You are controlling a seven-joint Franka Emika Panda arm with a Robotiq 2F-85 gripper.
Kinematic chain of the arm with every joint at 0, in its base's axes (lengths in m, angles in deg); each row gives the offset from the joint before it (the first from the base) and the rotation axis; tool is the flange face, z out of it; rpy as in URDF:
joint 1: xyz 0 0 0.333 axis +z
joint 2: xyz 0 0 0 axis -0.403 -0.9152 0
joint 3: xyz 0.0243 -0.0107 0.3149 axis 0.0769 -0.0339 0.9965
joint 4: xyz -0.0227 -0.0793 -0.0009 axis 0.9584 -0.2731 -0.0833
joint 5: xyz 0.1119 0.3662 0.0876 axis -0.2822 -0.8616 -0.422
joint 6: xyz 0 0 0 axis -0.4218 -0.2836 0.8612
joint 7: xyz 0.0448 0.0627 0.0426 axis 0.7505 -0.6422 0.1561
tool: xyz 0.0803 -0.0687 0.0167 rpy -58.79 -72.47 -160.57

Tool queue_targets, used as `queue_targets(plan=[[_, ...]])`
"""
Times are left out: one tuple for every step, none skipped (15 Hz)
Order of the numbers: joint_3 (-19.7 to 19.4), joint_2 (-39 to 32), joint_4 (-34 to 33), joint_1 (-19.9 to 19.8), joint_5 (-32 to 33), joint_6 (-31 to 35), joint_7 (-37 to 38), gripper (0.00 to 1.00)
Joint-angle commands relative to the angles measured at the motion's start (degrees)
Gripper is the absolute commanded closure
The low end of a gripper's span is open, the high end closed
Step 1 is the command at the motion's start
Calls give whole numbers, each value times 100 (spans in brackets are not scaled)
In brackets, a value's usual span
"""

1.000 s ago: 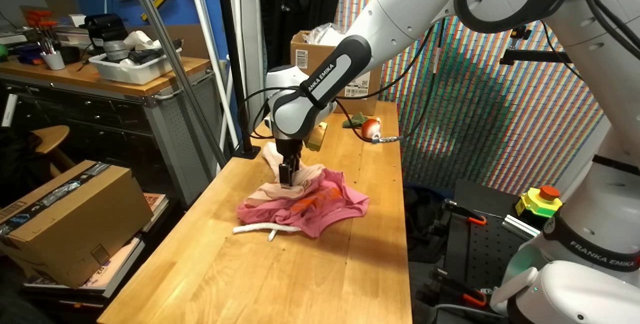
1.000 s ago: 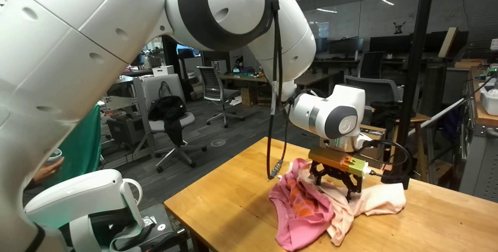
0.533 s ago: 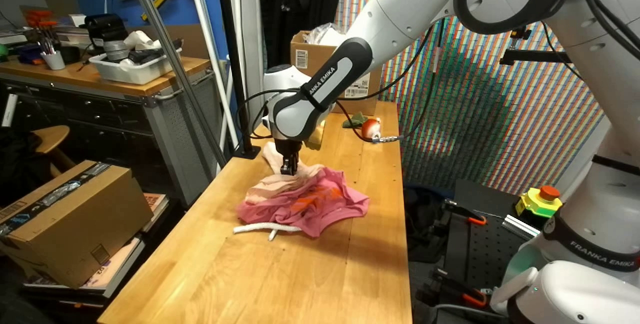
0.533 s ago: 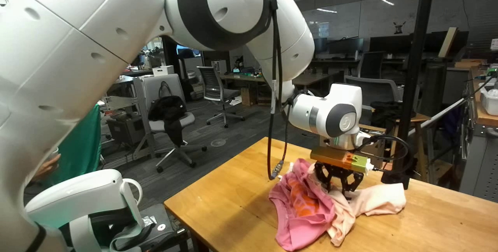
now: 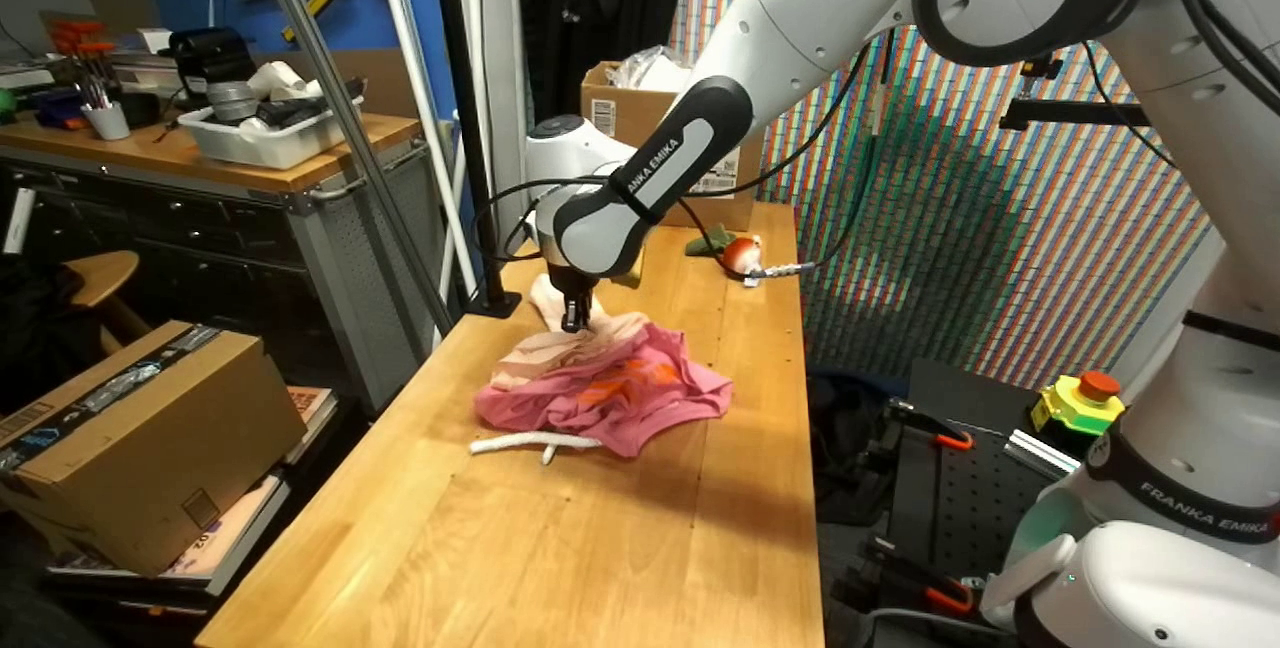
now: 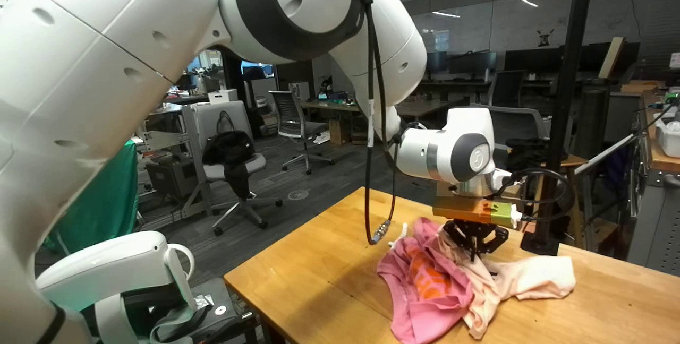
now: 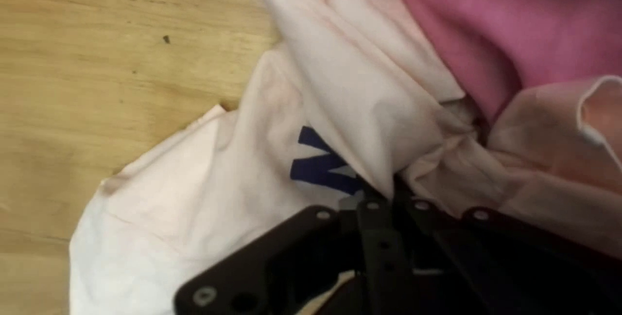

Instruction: Move the radish and peach t-shirt to the right, move the pink t-shirt to the left, move the white rope backwards

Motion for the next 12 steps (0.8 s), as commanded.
queue_targets(plan=[[-548, 486, 335, 388, 664, 477, 574, 99], [-721, 583, 388, 490, 891, 636, 763, 99], [-906, 696, 458, 594, 1133, 785, 967, 99], [-1061, 771, 466, 687, 1333, 881, 1169, 99], [-1244, 872, 519, 787, 1554, 991, 1403, 99], [-1411, 963, 557, 881, 1768, 1079, 1630, 99], [-1557, 1064, 605, 958, 1964, 1135, 1837, 99], [-1720, 1156, 643, 1046, 2182, 1186, 2071, 99], [-1849, 1244, 678, 1114, 2387, 1203, 2285, 99], [-2015, 1330, 713, 1197, 2688, 1240, 2579, 99], [-2136, 1366, 693, 1240, 2968, 1220, 2850, 99], [-2213, 1418, 688, 1248, 3244, 1184, 3121, 99]])
